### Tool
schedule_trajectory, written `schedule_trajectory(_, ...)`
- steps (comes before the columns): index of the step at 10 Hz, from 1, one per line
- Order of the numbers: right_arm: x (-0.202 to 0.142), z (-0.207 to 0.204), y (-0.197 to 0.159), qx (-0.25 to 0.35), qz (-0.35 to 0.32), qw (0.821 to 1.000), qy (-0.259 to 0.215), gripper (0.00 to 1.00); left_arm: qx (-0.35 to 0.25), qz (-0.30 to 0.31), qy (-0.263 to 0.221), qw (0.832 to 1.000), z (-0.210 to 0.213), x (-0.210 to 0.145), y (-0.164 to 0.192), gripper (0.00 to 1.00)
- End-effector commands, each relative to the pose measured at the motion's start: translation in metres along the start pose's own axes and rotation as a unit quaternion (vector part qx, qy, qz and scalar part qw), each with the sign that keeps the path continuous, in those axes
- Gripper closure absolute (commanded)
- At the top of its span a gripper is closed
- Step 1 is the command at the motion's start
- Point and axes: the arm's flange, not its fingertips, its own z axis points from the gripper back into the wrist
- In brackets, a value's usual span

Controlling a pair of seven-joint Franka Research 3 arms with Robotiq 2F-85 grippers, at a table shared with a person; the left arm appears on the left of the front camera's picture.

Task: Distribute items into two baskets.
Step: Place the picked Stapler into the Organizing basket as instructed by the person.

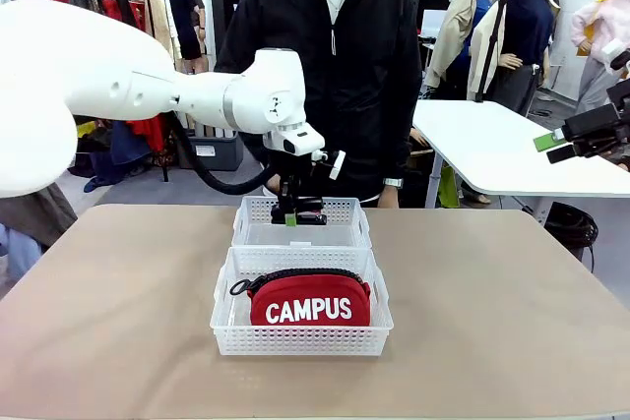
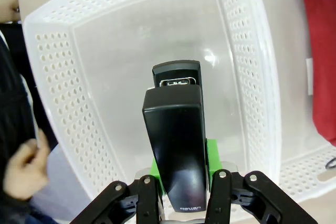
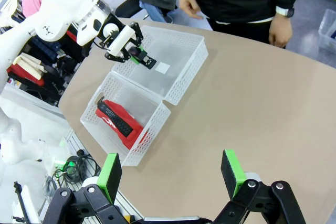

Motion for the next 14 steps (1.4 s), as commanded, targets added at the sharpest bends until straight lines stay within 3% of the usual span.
schedule_trajectory(1, 0.001, 0.0, 0.001, 0.003, 0.002, 1.0, -0.003, 0.0, 0.004, 0.012, 0.014, 1.0, -0.007, 0.007, 0.004, 1.0)
schedule_trajectory(13, 0.001, 0.0, 0.001, 0.003, 0.002, 1.0, -0.003, 0.0, -0.007, 0.01, 0.024, 1.0, -0.068, 0.007, 0.013, 1.0)
schedule_trajectory(14, 0.001, 0.0, 0.001, 0.003, 0.002, 1.0, -0.003, 0.0, -0.008, 0.01, 0.024, 1.0, -0.068, 0.007, 0.014, 0.91)
